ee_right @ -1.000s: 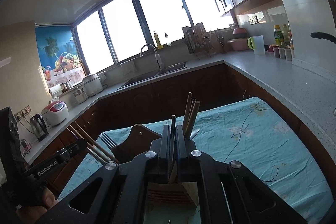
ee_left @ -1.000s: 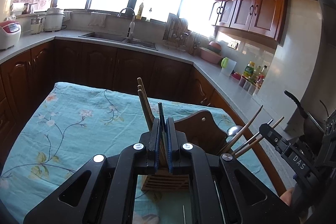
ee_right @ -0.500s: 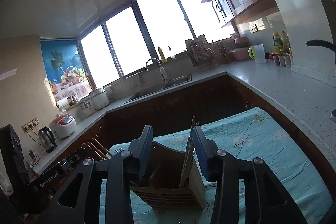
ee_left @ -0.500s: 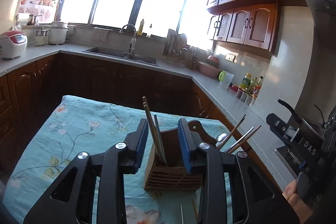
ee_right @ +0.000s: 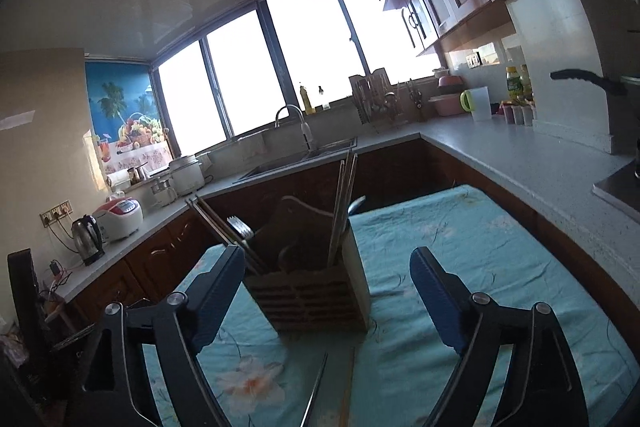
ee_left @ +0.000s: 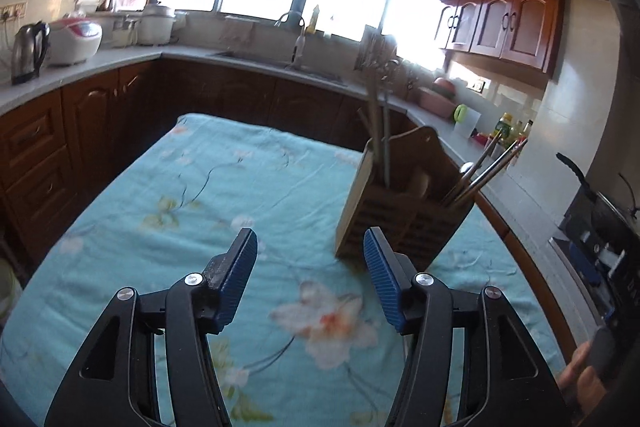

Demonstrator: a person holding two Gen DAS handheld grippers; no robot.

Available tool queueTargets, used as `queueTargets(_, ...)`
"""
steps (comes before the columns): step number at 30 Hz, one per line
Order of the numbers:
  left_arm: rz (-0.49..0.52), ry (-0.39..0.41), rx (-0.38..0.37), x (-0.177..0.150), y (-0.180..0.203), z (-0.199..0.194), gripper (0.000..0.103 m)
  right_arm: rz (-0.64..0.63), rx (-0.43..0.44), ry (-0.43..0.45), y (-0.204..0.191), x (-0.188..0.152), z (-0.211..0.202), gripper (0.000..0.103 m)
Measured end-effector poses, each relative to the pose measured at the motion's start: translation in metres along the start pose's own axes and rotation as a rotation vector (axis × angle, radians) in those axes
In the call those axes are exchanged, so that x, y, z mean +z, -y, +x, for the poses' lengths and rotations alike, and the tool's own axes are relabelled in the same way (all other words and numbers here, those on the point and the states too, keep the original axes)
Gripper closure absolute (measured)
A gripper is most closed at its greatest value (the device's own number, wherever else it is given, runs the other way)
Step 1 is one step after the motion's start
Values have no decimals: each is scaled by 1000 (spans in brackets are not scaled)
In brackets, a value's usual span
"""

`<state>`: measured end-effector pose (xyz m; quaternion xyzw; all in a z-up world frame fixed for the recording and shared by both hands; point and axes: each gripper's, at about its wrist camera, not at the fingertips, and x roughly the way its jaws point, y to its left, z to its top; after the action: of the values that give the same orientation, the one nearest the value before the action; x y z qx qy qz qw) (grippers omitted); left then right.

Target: Organize utensils

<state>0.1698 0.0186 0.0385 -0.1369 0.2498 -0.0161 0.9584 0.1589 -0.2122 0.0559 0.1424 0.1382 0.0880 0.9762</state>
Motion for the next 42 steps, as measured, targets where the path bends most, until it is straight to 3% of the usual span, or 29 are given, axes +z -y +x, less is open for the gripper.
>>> queueTargets(6, 17, -12, 18, -29, -12, -22, 44, 24, -29, -61, 10, -40, -21, 16)
queueTargets(17, 41, -21, 10, -67, -12, -55, 39, 3, -21, -96, 5, -76, -62, 13)
queueTargets(22, 68, 20, 10, -75, -11, -70, 38, -25, -21, -77, 2, -80, -77, 11)
queueTargets(24, 75, 65, 4, -75, -10, -82, 31, -39, -18, -55, 0, -76, -84, 11)
queueTargets(26, 87, 121, 15, -78, -9, -94, 13, -64, -16, -9, -5, -72, -93, 8)
queueTargets(27, 90, 145, 23, -80, -9, -99, 10, -86, -17, 24, -8, -71, -100, 1)
queueTargets(29, 99, 192, 44, -85, -9, -106, 3, -132, -37, 89, -14, -74, -112, 0)
queueTargets(33, 117, 181, 79, -97, -13, -103, 3, -213, -76, 143, -22, -89, -122, 0)
queueTargets(42, 143, 174, 129, -112, -14, -98, 3, -240, -130, 107, -17, -108, -115, 0)
